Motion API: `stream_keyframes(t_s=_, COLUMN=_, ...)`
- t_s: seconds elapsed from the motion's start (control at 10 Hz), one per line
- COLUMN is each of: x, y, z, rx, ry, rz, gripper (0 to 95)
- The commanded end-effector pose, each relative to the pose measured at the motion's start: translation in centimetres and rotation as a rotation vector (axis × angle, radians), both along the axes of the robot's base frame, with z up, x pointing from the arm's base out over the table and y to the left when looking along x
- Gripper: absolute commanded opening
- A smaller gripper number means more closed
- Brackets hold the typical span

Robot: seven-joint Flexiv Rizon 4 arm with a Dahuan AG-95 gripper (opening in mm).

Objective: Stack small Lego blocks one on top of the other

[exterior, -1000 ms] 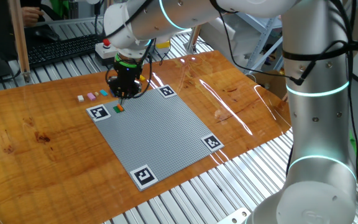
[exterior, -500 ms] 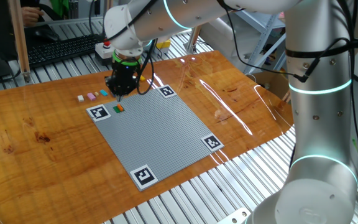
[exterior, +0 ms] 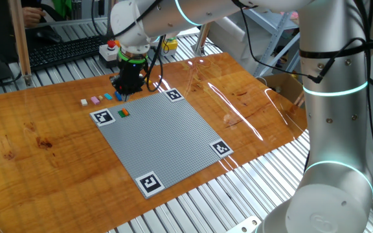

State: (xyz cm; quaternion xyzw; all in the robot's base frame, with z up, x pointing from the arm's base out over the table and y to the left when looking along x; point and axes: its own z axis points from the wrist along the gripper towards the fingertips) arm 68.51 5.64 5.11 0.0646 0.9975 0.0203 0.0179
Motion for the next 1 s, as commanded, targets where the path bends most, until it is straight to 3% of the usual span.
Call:
stream_keyframes(t_s=0.1, x=0.7, y=-0.1, z=0.3, rx=-0.004, ry=-0.002, rz=0.011, gripper=0.0)
stream_keyframes(t_s=0.2, x=1.2, y=0.0, z=0.4, rx=-0.007, ry=-0.004, rz=0.019, gripper=19.0)
stream_keyframes(t_s=0.7, x=3.7, y=-0.3, z=0.1, rx=-0.016, ry=-0.003, rz=0.069, gripper=19.0)
stream_keyframes(t_s=1.0, x=4.4, y=-0.6, z=-0.1, rx=-0.016, ry=-0.017, rz=0.091, gripper=19.0)
